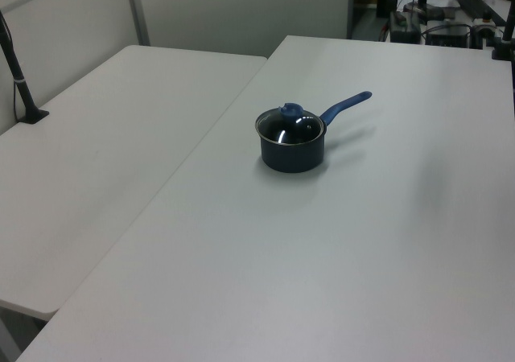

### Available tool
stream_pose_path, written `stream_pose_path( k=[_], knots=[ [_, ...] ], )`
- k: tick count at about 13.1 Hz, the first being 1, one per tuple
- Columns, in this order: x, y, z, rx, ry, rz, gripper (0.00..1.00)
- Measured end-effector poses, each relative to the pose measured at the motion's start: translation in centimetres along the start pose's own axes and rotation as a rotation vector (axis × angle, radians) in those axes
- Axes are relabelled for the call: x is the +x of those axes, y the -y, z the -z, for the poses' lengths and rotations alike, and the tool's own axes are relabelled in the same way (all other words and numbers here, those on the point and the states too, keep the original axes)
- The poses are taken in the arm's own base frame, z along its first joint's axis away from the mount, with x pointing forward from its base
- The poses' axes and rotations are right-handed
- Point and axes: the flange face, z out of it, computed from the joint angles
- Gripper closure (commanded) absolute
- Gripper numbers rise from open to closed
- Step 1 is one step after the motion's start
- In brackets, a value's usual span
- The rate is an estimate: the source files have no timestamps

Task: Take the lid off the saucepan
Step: 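Move the open gripper toward the glass lid's blue knob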

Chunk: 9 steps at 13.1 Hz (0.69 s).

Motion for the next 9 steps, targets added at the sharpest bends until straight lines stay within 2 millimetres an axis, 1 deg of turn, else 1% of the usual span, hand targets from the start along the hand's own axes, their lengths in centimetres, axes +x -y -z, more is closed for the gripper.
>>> stream_pose_path(
  k=[1,9],
  knots=[
    [-0.02,-0.21,-0.32,0.000,0.007,-0.004,0.00],
    [-0.03,-0.21,-0.43,0.000,0.009,-0.004,0.00]
  ],
)
